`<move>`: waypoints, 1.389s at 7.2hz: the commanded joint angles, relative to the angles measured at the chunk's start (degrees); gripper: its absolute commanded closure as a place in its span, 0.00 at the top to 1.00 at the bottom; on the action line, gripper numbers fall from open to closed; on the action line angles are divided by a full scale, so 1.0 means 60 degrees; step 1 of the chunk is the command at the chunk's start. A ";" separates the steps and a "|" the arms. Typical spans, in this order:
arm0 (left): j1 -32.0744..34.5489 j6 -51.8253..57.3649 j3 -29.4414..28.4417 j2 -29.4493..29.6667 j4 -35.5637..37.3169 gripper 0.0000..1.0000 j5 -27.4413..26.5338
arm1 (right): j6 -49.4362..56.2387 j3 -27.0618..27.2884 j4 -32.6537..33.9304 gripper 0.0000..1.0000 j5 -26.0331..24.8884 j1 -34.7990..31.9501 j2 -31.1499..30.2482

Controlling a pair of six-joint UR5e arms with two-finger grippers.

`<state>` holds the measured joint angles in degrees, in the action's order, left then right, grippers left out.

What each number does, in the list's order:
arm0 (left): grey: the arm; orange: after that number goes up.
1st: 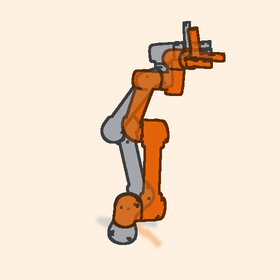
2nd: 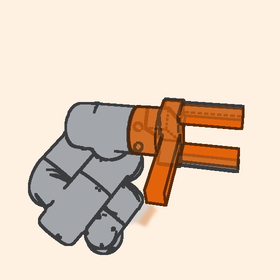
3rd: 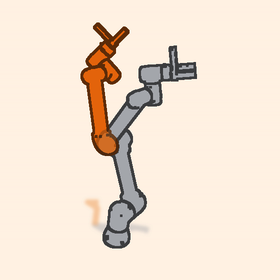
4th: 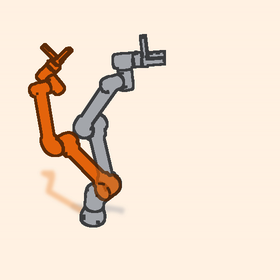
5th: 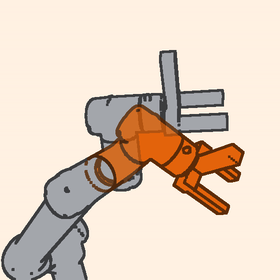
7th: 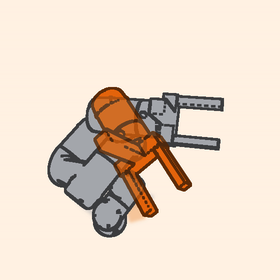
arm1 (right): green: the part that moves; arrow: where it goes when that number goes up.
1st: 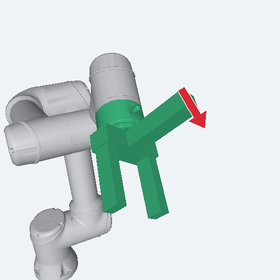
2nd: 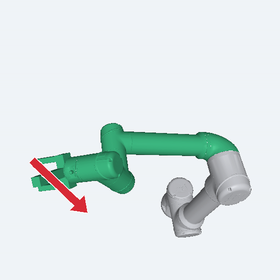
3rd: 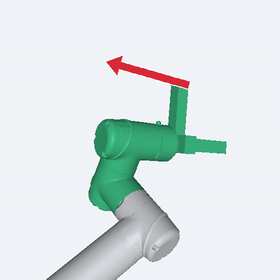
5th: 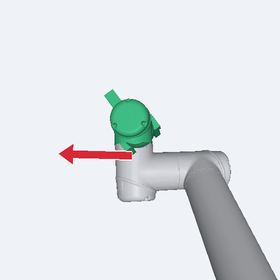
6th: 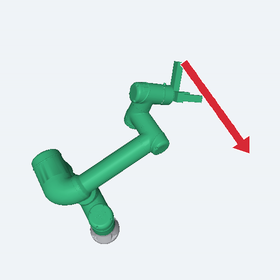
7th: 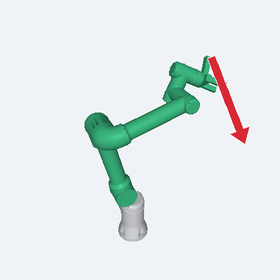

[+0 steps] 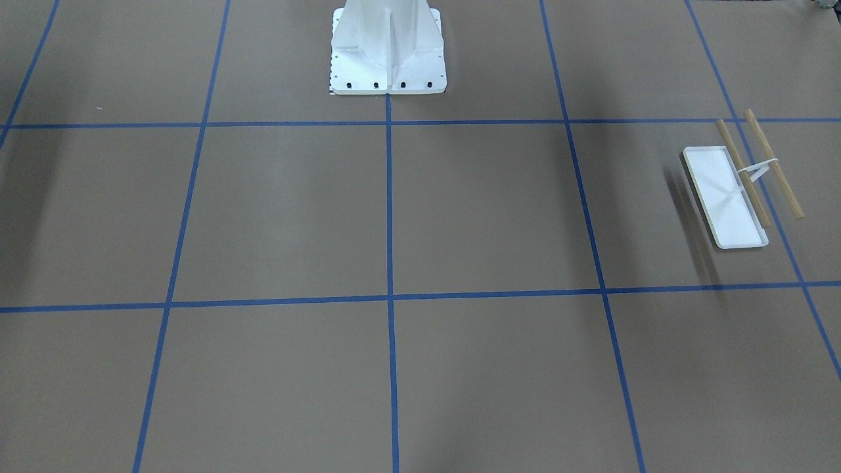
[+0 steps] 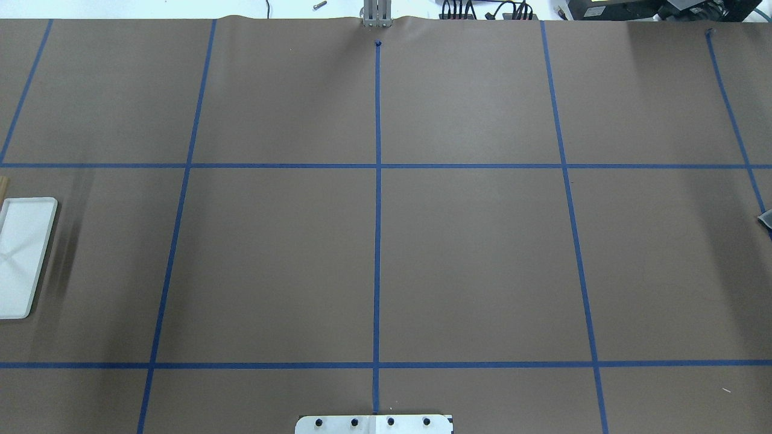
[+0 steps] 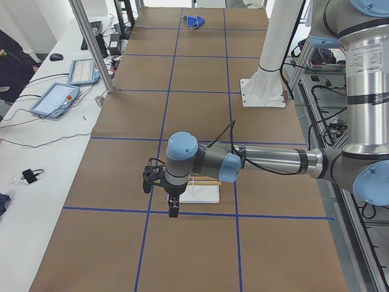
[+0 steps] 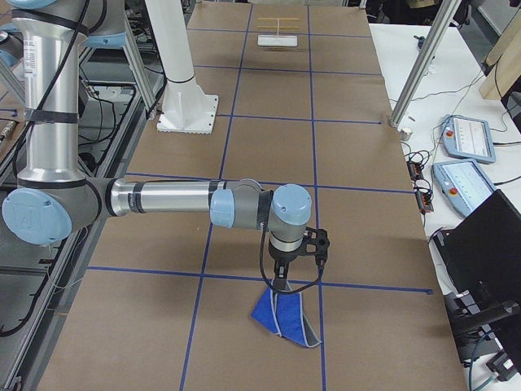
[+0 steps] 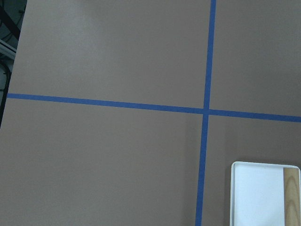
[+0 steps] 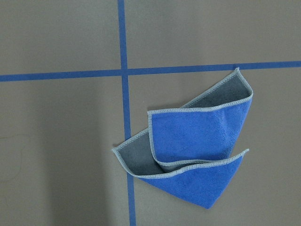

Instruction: Hang towel on rack

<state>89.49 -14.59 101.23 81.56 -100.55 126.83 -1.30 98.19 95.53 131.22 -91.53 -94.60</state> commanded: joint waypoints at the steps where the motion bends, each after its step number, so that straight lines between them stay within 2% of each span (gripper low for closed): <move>1: -0.0033 0.0015 -0.0012 0.0000 0.0000 0.98 -0.0014 | -0.0003 -0.0031 0.0015 1.00 0.0030 -0.0008 -0.0010; 10: -0.0091 -0.0014 -0.0232 0.0117 -0.0088 0.98 0.0000 | -0.0047 -0.0003 0.0030 1.00 0.0030 0.0007 0.0049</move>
<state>89.01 -14.62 99.96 82.21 -100.92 126.77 -1.51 98.18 95.61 131.40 -91.51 -94.41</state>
